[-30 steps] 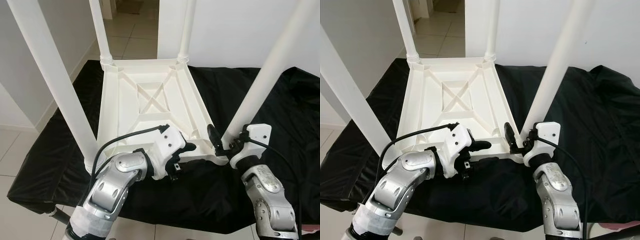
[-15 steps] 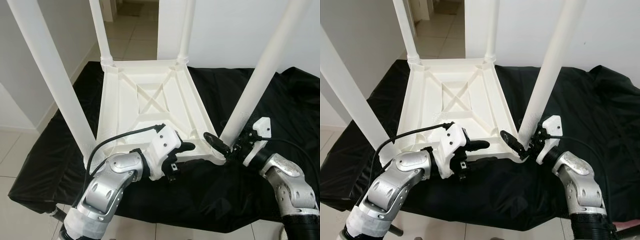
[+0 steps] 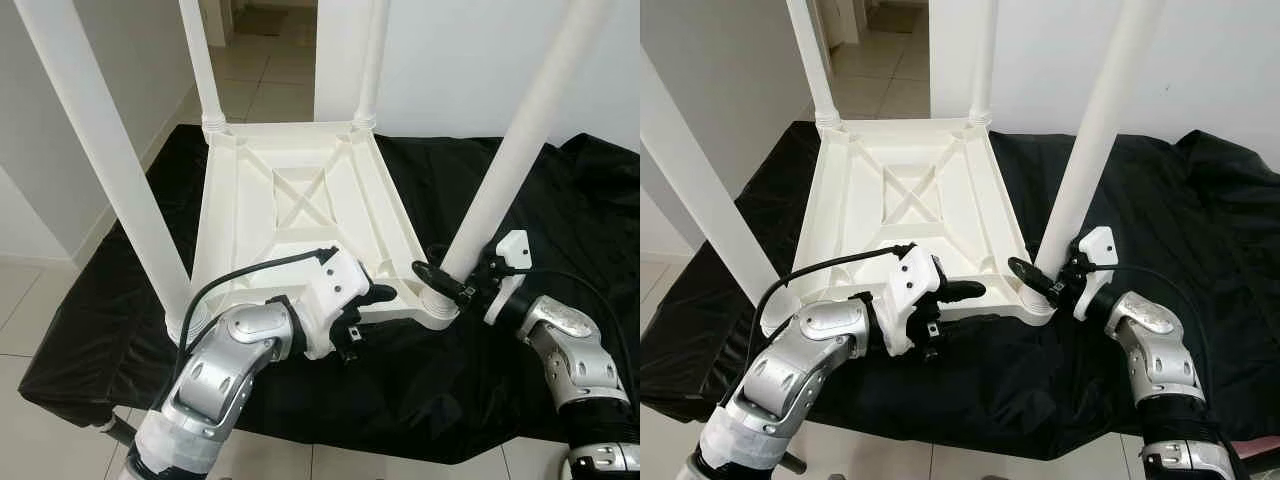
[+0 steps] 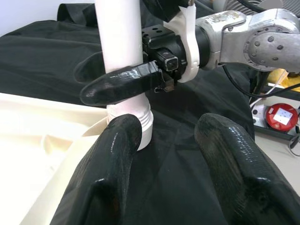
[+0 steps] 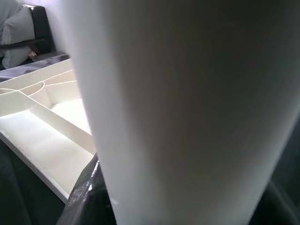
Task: Building children table
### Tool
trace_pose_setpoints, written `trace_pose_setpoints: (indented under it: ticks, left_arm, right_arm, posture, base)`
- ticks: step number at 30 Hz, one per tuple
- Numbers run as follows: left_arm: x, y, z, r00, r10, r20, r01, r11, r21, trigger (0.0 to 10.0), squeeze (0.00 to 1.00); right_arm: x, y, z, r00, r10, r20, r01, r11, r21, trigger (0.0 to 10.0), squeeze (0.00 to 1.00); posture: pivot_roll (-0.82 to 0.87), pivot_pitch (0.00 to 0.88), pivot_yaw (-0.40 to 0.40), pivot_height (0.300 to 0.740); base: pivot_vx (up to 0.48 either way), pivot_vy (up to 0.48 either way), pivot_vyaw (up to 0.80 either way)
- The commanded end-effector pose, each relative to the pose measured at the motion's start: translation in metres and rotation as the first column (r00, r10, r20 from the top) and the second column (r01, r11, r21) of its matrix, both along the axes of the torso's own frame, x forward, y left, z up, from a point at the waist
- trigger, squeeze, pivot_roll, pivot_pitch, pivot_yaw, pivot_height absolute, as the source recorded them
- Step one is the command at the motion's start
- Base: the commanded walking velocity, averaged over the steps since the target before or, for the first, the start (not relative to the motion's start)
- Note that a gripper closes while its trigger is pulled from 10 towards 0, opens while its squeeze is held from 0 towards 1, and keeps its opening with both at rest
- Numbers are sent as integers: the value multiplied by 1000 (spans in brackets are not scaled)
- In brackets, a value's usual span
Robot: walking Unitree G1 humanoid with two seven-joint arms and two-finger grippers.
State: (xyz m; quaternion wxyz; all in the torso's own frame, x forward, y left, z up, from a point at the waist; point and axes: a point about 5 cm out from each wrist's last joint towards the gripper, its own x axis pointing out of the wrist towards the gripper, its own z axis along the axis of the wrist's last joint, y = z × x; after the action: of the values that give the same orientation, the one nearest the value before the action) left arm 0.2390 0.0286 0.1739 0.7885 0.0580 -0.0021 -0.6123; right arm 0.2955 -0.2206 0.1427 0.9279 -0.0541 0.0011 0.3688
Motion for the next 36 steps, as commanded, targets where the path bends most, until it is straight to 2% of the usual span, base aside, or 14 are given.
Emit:
trace_pose_setpoints:
  ticks: [1,2,3,4,5,9,16,19,20,22,24,26,28,36]
  left_arm:
    - [3,-2,-1,999,35,4,-35,999,7,10000,0]
    - [3,-2,-1,999,35,4,-35,999,7,10000,0]
    - [4,-2,-2,999,37,4,-37,999,7,10000,0]
    - [4,-2,-2,999,37,4,-37,999,7,10000,0]
    - [4,-2,-2,999,37,4,-37,999,8,10000,0]
    - [10,-2,-7,995,96,12,-97,995,27,10000,0]
    - [14,-1,-10,990,139,16,-140,989,37,10000,0]
    - [14,1,-11,988,157,16,-157,986,46,10000,0]
    - [14,2,-11,987,161,16,-161,986,48,10000,0]
    - [15,3,-11,986,165,14,-165,985,48,10000,0]
    - [15,3,-11,986,165,14,-165,985,48,10000,0]
    - [14,3,-12,986,165,12,-165,985,48,10000,0]
    - [14,2,-12,986,164,13,-164,985,47,10000,0]
    - [14,1,-12,987,160,16,-161,986,43,10000,0]
  right_arm:
    - [-1,0,-7,999,2,-32,-2,1000,6,0,0]
    - [-1,0,-7,999,2,-32,-2,1000,6,0,0]
    - [-1,-1,-6,999,-29,-27,30,999,15,8157,0]
    - [-1,-1,-6,999,-29,-27,30,999,15,8157,0]
    - [-1,-1,-5,998,-59,-24,60,998,32,10000,0]
    - [2,6,-1,972,-234,18,232,970,74,10000,0]
    - [-3,23,1,931,-363,43,355,926,127,10000,0]
    - [-10,35,-1,886,-463,26,452,874,178,10000,0]
    - [-14,39,-2,862,-508,-4,498,843,204,10000,0]
    - [-21,47,-5,737,-675,-35,667,718,199,10000,0]
    - [-21,47,-5,737,-675,-35,667,718,199,10000,0]
    - [-27,57,-4,626,-779,-47,769,606,204,10000,0]
    - [-28,67,-4,593,-801,-86,795,565,219,10000,0]
    - [-33,79,1,626,-776,-79,770,599,218,10000,0]
  posture:
    - [-101,0,6,740]
    - [-101,0,6,740]
    - [-103,0,2,740]
    - [-103,0,2,740]
    - [-105,0,0,740]
    - [-108,0,-13,740]
    - [-100,0,-31,740]
    - [-94,0,-38,740]
    - [-94,0,-38,740]
    - [-93,0,-43,740]
    - [-93,0,-43,740]
    - [-92,0,-48,740]
    - [-88,0,-49,740]
    - [-87,0,-47,740]
  base:
    - [0,0,0]
    - [0,0,0]
    - [0,0,0]
    - [0,0,0]
    - [0,0,0]
    - [0,0,0]
    - [0,0,0]
    - [0,0,0]
    - [0,0,0]
    - [0,0,0]
    - [0,0,0]
    - [0,0,0]
    - [0,0,0]
    - [0,0,0]
